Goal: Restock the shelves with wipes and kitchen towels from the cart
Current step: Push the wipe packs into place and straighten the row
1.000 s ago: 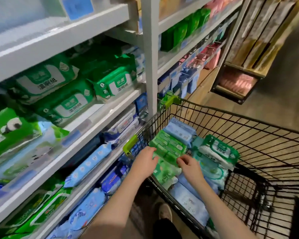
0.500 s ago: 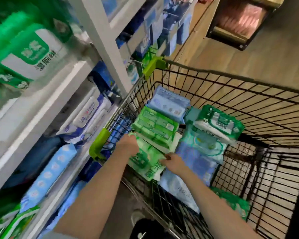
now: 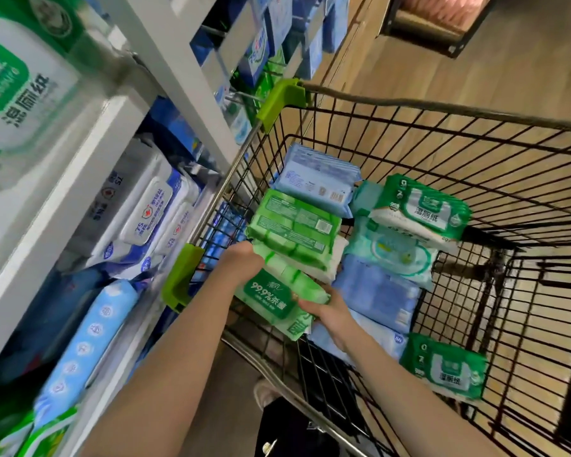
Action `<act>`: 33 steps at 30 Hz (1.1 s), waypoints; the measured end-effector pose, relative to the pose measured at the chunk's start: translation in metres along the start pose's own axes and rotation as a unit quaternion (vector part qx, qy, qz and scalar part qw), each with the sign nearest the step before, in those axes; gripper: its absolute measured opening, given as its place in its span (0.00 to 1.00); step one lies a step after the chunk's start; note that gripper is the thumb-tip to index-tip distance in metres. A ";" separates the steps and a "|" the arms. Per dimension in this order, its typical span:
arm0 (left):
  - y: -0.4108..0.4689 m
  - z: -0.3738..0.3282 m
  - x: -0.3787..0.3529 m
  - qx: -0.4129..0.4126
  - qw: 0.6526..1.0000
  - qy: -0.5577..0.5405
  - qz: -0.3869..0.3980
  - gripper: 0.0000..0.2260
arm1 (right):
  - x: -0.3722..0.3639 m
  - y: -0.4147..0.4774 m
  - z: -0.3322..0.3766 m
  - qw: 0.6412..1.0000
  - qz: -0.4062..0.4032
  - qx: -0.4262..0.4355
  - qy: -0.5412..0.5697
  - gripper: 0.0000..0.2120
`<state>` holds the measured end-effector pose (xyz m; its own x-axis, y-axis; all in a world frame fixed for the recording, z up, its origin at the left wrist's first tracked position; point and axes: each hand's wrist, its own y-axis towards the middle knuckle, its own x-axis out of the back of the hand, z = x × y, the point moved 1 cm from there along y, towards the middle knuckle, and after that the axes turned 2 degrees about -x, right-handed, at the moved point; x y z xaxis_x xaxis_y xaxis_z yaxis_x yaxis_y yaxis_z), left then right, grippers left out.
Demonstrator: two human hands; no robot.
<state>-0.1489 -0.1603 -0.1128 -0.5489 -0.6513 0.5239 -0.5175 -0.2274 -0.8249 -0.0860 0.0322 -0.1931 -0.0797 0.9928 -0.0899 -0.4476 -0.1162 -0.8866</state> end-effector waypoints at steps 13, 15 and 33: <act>-0.026 -0.024 0.001 -0.129 0.985 -0.113 -0.022 0.24 | 0.057 -0.042 0.034 0.996 -0.010 0.069 0.063 0.13; -0.030 -0.027 0.003 -0.145 0.979 -0.141 0.006 0.24 | 0.057 -0.050 0.038 0.994 -0.002 0.077 0.084 0.18; 0.037 -0.064 -0.008 -0.108 0.949 0.169 -0.244 0.26 | 0.114 -0.049 0.080 0.982 -0.065 0.109 0.142 0.29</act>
<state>-0.2060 -0.1170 -0.1335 -0.3706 -0.2283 0.9003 -0.8664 -0.2644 -0.4236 -0.1442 0.1485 -0.1241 0.2290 0.9644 -0.1325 -0.6199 0.0395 -0.7837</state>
